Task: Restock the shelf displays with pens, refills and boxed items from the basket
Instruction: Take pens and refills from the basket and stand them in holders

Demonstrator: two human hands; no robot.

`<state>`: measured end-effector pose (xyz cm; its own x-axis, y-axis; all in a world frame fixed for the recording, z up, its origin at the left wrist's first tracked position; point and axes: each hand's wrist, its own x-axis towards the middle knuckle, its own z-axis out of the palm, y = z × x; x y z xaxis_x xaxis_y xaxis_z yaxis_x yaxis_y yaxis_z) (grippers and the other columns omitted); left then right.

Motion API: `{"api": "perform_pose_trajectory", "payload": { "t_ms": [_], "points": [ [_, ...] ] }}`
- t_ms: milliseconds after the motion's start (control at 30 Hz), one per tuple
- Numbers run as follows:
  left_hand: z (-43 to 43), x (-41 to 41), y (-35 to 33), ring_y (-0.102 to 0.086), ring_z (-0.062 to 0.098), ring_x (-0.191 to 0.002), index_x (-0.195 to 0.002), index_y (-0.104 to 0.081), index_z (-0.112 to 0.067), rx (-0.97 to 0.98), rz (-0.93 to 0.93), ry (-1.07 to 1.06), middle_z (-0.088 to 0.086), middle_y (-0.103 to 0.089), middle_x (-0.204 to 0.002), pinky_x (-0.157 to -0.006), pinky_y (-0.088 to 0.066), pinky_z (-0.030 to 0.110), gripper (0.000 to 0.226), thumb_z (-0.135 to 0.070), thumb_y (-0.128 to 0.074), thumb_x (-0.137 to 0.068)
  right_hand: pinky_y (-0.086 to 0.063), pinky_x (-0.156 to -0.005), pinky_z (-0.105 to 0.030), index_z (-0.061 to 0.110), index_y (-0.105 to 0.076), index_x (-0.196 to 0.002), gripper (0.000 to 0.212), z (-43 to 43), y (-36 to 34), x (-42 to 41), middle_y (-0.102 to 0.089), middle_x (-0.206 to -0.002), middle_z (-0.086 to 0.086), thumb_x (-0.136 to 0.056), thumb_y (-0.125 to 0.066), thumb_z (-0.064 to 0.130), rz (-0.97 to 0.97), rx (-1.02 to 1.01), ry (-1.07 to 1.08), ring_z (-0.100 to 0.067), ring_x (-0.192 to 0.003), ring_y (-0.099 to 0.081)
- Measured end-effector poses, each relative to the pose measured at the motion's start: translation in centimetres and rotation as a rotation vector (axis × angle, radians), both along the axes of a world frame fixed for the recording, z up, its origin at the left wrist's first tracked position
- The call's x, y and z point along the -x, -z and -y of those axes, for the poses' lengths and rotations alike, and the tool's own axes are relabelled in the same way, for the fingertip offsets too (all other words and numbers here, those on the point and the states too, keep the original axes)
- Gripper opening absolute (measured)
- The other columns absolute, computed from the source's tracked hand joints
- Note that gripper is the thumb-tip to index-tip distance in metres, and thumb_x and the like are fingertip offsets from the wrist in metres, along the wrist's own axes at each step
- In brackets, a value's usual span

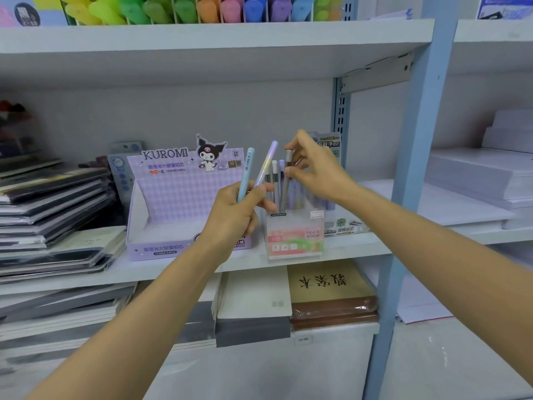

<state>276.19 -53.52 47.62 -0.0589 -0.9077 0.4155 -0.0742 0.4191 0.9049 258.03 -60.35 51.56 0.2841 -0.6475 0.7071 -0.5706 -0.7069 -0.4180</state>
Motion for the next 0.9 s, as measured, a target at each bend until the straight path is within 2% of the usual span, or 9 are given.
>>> {"api": "perform_pose_trajectory", "payload": {
  "t_ms": [133,300,467,567,700,833,900],
  "points": [
    [0.1,-0.08,0.05,-0.031,0.009,-0.035,-0.109,-0.067,-0.011,-0.003,0.002,0.002,0.002,-0.069,-0.072,-0.037,-0.028,0.019,0.022,-0.022,-0.05,-0.1,-0.055,-0.078,-0.041,0.017,-0.045,-0.104,0.029,0.34,-0.22,0.61,-0.058,-0.086,0.003,-0.088,-0.068,0.01,-0.011,-0.005,0.011,-0.022,-0.079,-0.063],
    [0.17,-0.08,0.18,-0.032,0.009,-0.035,-0.108,-0.067,-0.012,-0.012,-0.004,-0.002,0.002,-0.07,-0.074,-0.036,-0.029,0.018,0.021,-0.022,-0.051,-0.1,-0.057,-0.076,-0.04,0.021,-0.045,-0.102,0.03,0.69,0.38,0.45,-0.061,-0.094,-0.005,-0.088,-0.068,0.01,0.054,0.0,0.016,-0.024,-0.081,-0.065],
    [0.18,-0.23,0.19,-0.031,0.009,-0.036,-0.108,-0.068,-0.012,-0.011,-0.001,0.01,0.002,-0.07,-0.074,-0.037,-0.029,0.018,0.021,-0.021,-0.051,-0.1,-0.056,-0.072,-0.029,0.022,-0.043,-0.098,0.03,0.71,0.42,0.84,-0.063,-0.092,-0.004,-0.087,-0.069,0.009,0.087,0.012,0.041,-0.022,-0.079,-0.066],
    [0.32,-0.19,0.15,-0.031,0.009,-0.036,-0.108,-0.068,-0.012,-0.009,0.0,0.006,0.001,-0.07,-0.073,-0.037,-0.029,0.017,0.021,-0.021,-0.051,-0.1,-0.057,-0.079,-0.037,0.017,-0.046,-0.101,0.027,0.53,0.28,0.76,-0.062,-0.09,0.0,-0.088,-0.068,0.008,0.031,-0.025,0.027,-0.02,-0.082,-0.066],
    [0.39,-0.14,0.19,-0.032,0.009,-0.036,-0.107,-0.068,-0.013,-0.012,-0.001,0.003,0.001,-0.07,-0.072,-0.037,-0.029,0.017,0.02,-0.022,-0.052,-0.1,-0.056,-0.078,-0.047,0.015,-0.047,-0.1,0.019,0.39,-0.39,0.31,-0.067,-0.079,-0.001,-0.091,-0.064,0.011,-0.09,-0.081,0.006,-0.016,-0.072,-0.069],
    [0.37,-0.26,0.22,-0.033,0.008,-0.036,-0.107,-0.068,-0.014,-0.012,0.002,0.001,0.0,-0.07,-0.072,-0.037,-0.03,0.016,0.02,-0.022,-0.052,-0.1,-0.053,-0.084,-0.044,0.01,-0.061,-0.1,0.008,0.66,-0.12,0.03,-0.065,-0.089,-0.003,-0.094,-0.061,0.016,-0.082,0.01,0.088,-0.019,-0.085,-0.064],
    [0.33,-0.23,0.18,-0.033,0.008,-0.036,-0.107,-0.069,-0.014,-0.011,0.003,-0.004,0.0,-0.07,-0.072,-0.037,-0.03,0.016,0.02,-0.022,-0.052,-0.1,-0.048,-0.089,-0.041,0.012,-0.069,-0.104,0.015,0.96,0.09,0.02,-0.057,-0.099,-0.003,-0.095,-0.06,0.021,-0.148,0.034,0.185,-0.02,-0.094,-0.057]
  ]
}}
